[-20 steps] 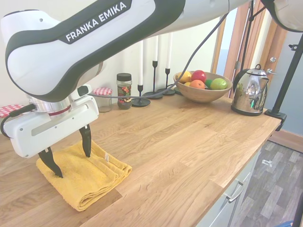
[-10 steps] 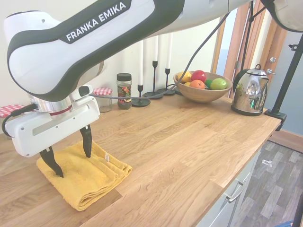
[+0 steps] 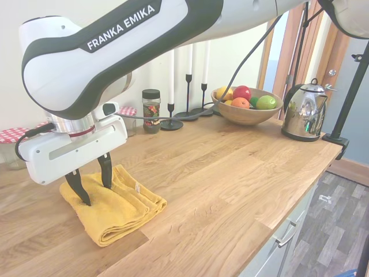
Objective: Wipe the counter
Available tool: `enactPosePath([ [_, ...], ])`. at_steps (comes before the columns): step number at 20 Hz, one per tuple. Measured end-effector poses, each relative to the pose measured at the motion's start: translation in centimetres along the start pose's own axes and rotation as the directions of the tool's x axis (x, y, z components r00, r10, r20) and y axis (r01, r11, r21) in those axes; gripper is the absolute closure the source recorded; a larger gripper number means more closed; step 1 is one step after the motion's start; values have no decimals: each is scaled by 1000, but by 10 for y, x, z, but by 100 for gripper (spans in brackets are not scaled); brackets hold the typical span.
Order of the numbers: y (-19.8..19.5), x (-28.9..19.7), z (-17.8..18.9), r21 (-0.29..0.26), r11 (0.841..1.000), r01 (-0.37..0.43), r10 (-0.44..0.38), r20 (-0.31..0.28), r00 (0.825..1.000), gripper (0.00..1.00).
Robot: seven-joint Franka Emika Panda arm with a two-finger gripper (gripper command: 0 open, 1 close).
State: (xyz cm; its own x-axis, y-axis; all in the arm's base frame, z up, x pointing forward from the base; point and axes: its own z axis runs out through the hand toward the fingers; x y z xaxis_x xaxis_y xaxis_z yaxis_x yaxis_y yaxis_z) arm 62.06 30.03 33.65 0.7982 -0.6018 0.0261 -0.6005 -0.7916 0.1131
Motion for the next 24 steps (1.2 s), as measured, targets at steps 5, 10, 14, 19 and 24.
enactPosePath([
  [5,3,5,1,-2,1000,-5,5,3,1000,100],
  [10,5,8,1,-3,1000,-9,9,6,1000,100],
  [14,5,9,1,-2,1000,-12,12,8,1000,100],
  [19,11,19,2,-3,1000,-26,26,11,1000,100],
  [24,33,55,4,-4,998,-57,57,17,998,100],
])
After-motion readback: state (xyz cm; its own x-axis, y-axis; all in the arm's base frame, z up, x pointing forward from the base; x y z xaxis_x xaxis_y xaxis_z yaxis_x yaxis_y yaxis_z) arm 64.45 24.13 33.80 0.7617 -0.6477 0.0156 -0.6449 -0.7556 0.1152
